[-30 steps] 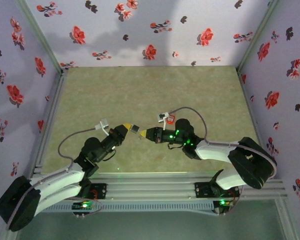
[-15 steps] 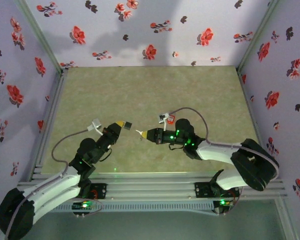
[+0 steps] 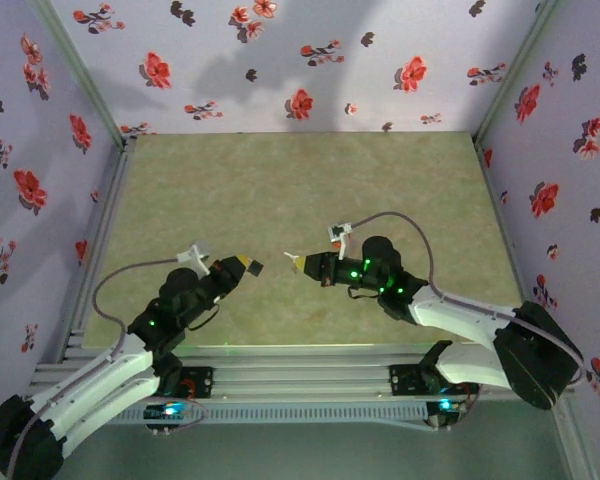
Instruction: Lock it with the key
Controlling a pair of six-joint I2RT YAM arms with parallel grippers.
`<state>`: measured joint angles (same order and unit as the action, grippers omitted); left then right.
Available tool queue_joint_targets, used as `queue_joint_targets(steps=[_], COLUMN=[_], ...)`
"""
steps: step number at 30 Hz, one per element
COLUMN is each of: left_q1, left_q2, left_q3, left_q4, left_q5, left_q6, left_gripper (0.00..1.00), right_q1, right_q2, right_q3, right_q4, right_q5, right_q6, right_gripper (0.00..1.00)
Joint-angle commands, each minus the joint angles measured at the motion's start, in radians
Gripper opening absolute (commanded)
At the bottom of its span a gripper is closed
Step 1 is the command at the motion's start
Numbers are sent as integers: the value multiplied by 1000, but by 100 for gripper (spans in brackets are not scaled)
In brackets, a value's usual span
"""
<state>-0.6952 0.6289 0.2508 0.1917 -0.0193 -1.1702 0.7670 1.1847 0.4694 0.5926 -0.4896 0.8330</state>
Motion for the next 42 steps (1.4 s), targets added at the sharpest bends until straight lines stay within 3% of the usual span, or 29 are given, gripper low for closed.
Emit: queue_joint_targets(steps=[1,13,28,42], left_q1=[8,8,2,5], left_q2=[5,217,537,809], left_q3=[75,245,394,594], left_q4=[-125,-301,-281,-373], left_q5=[40,153,253,246], left_q6=[73,177,209,317], left_gripper=[0,0,0,0], right_q1=[-13,-39,-62,-65], right_q2=[-44,-130,-230,-214], right_q3=[-16,-41,-80,-82], right_q4=[-14,-53,-60,-37], right_q5=[31,73,110,93], right_q6=[-35,-57,-63,-50], right_gripper=[0,0,0,0])
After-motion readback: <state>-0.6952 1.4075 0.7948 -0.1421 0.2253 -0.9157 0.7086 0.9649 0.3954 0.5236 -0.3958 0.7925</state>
